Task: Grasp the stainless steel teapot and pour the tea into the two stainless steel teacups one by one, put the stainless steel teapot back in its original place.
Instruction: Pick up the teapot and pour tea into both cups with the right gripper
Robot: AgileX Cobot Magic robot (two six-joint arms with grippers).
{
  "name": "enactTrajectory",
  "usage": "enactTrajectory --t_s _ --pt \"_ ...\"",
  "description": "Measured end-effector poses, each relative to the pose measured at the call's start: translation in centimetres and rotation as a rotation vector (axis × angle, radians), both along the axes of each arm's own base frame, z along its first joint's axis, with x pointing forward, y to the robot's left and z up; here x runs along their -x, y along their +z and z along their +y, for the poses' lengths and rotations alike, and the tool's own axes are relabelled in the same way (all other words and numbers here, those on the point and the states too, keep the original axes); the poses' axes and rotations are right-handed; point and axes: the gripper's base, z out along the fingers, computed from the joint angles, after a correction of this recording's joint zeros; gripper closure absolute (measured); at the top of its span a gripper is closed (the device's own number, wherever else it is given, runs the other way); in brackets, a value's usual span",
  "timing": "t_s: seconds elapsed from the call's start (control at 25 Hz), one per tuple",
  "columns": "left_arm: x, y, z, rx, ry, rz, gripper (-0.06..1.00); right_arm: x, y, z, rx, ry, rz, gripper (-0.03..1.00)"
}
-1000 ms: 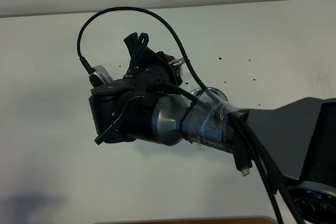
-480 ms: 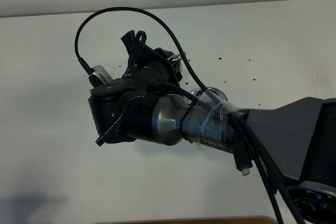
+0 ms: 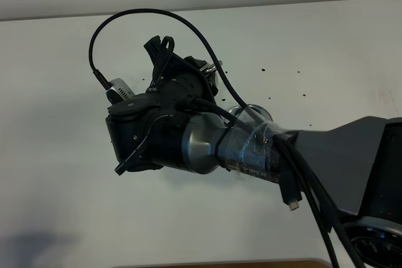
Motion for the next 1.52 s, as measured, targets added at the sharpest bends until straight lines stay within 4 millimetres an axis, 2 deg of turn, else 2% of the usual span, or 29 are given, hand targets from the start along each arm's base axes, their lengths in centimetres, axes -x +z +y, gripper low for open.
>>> enactTrajectory --t_s 1.52 --pt "0.00 0.00 0.00 0.001 0.001 0.000 0.52 -0.34 0.60 0.16 0.103 0.075 -0.060 0.78"
